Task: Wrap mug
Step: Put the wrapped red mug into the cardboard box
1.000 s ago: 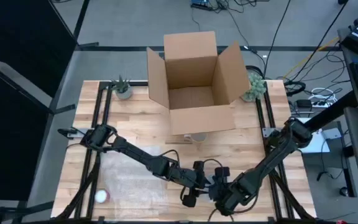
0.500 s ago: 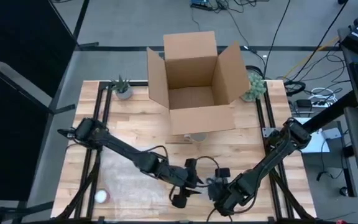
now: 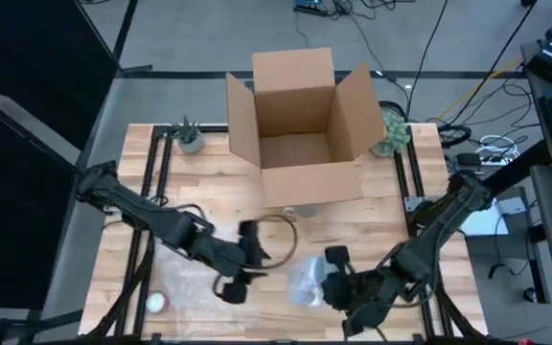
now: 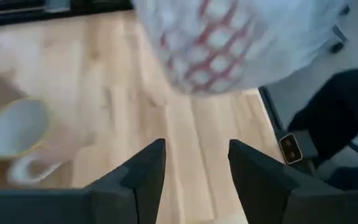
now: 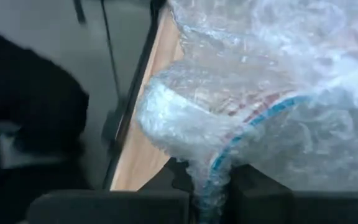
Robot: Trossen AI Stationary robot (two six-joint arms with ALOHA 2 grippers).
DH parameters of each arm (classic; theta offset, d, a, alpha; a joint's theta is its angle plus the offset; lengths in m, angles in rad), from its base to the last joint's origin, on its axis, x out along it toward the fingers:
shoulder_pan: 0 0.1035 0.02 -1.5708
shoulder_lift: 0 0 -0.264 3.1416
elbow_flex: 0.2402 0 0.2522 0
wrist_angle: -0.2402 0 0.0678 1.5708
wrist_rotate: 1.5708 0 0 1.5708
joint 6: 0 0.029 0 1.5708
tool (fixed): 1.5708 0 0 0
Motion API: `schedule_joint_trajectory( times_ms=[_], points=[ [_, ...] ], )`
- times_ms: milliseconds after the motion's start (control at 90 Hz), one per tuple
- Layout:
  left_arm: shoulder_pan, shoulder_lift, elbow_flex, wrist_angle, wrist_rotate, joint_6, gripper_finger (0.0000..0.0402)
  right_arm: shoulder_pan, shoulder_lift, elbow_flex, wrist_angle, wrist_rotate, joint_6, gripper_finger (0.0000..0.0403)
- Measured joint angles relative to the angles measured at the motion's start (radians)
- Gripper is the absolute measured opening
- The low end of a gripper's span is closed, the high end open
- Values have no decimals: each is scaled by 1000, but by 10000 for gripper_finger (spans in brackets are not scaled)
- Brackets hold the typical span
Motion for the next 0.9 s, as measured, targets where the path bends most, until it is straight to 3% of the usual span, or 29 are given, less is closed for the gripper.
schedule_joint_trajectory(
  times_ms=[311, 533, 600, 756, 900],
  points=[
    [-17, -266, 0, -118, -185, 1, 164, -151, -19, 297, -4, 210, -389, 11],
    [-16, -396, 1, -153, -288, 9, 164, -426, -21, 425, -11, 280, -502, 11],
    [-16, -412, 1, -165, -294, 9, 164, -549, -21, 424, -40, 242, -481, 11],
    [-16, -422, 1, -184, -295, 12, 164, -845, 15, 424, -187, -2, -318, 11],
    [-16, -416, 1, -184, -296, 28, 164, -1015, 99, 423, -248, -128, -248, 10]
  ],
)
